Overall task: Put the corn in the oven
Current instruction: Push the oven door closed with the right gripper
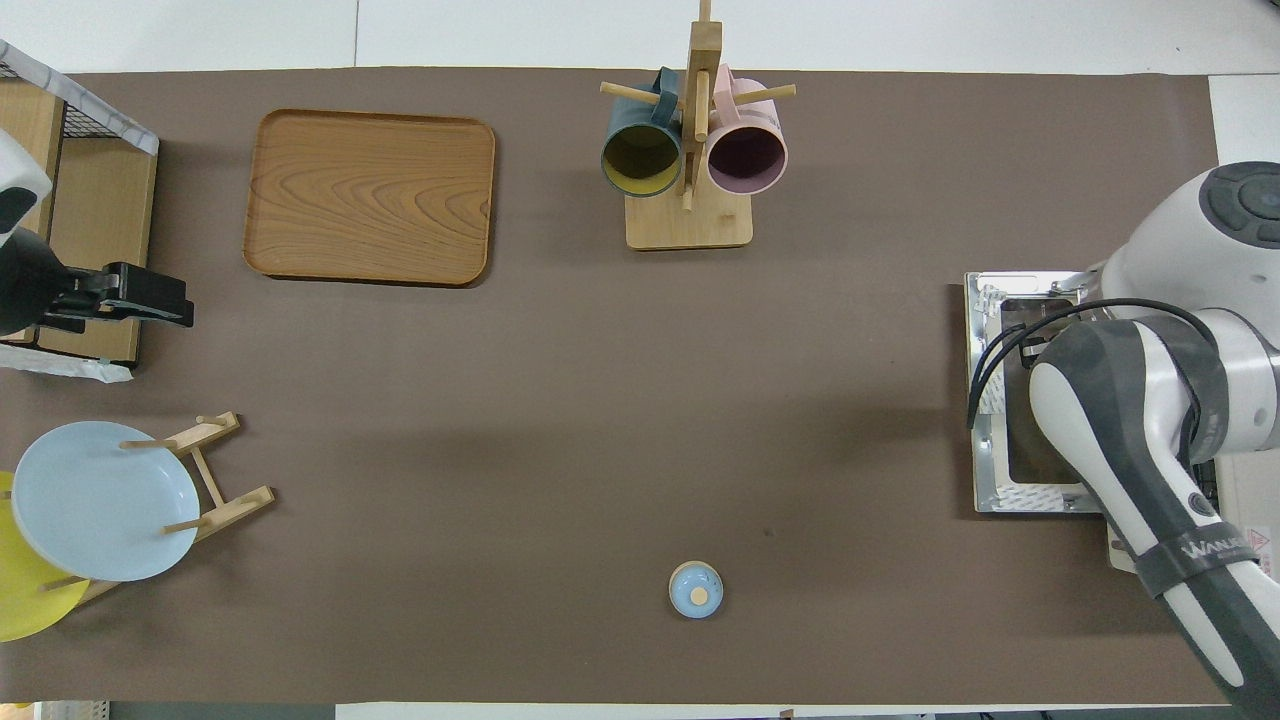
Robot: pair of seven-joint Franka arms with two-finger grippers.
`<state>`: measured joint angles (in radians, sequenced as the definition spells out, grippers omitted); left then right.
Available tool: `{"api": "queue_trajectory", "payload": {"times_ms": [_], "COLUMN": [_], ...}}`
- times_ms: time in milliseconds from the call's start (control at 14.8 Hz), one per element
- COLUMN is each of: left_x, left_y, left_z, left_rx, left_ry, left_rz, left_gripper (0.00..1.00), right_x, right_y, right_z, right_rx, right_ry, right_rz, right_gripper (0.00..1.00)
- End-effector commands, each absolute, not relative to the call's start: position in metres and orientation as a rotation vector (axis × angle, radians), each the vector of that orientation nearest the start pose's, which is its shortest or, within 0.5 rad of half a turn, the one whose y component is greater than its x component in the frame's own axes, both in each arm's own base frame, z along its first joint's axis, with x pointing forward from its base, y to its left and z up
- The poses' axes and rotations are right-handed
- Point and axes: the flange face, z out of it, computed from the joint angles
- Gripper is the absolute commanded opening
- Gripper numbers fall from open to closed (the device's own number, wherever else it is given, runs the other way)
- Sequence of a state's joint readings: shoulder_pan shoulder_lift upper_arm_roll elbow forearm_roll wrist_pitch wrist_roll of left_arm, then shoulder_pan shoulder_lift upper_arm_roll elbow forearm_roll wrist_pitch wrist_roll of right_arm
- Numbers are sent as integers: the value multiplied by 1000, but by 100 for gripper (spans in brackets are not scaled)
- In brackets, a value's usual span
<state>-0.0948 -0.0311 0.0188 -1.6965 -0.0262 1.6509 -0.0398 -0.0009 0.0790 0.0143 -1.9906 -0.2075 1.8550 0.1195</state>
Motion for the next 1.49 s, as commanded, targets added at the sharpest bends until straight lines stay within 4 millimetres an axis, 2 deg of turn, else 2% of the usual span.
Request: {"api": "queue_trajectory", "payload": {"times_ms": [0, 136, 407, 746, 1153, 1424], "left_x": [544, 544, 544, 544, 544, 544], "left_y": [-41, -41, -41, -41, -41, -41], "left_z": [593, 593, 593, 593, 593, 593], "left_rx": [-3151, -3151, -3150, -3151, -3151, -3151], "left_ry": [59, 59, 62, 59, 59, 59], "left_rz": [3, 3, 3, 3, 3, 3], "left_gripper": [100, 100, 100, 100, 100, 100], "right_x": [548, 544, 533, 542, 542, 534], "right_y": [20, 24, 31, 40, 41, 35], "right_z": [404, 397, 354, 314, 312, 306], "right_rx": [-3323, -3286, -3244, -3235, -3231, -3231], "right_ry": [75, 96, 123, 135, 138, 150], "right_rz": [292, 268, 129, 117, 113, 134], "right_gripper": [0, 0, 0, 0, 0, 0]}}
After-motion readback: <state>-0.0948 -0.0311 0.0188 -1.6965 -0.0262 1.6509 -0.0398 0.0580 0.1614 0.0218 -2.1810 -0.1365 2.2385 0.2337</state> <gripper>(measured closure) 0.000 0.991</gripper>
